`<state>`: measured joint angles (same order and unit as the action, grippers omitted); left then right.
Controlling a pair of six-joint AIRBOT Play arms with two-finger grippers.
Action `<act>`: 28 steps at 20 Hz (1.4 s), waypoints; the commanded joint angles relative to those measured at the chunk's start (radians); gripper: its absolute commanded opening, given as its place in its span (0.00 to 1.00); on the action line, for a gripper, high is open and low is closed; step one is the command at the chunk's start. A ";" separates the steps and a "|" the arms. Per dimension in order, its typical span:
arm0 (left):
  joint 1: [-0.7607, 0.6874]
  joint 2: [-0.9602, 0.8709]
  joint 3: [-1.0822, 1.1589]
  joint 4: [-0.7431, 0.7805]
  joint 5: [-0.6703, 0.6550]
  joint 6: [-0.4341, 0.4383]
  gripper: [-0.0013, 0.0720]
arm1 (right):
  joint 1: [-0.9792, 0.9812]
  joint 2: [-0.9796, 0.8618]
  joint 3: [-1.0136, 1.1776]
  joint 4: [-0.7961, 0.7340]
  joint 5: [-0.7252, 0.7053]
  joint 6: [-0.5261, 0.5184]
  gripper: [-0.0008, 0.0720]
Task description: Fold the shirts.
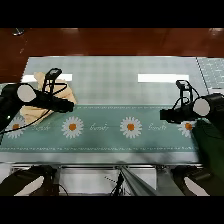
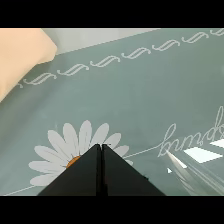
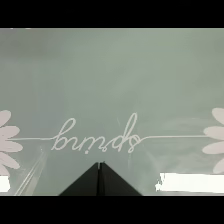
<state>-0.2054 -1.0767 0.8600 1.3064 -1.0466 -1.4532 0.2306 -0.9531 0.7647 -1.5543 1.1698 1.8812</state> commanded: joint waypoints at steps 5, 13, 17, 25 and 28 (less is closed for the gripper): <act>-0.001 -0.001 0.000 0.000 0.000 0.000 0.06 | 0.001 -0.001 0.000 0.000 0.000 0.000 0.04; 0.000 -0.001 0.000 0.000 0.000 0.000 0.06 | 0.001 -0.001 0.000 -0.019 -0.082 0.000 0.04; -0.001 -0.001 0.000 -0.001 0.018 0.000 0.06 | 0.001 -0.001 0.000 -0.022 -0.110 -0.001 0.04; 0.010 -0.011 0.010 0.177 0.450 0.053 0.98 | 0.001 -0.025 0.000 -0.112 -0.193 0.045 0.87; 0.091 -0.010 0.050 0.300 0.480 0.053 0.98 | 0.001 -0.025 0.000 -0.112 -0.182 0.045 0.87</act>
<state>-0.1654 -1.0866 0.8837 1.4765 -0.6521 -1.4170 0.2310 -0.9745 0.7647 -1.6550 0.9882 1.9202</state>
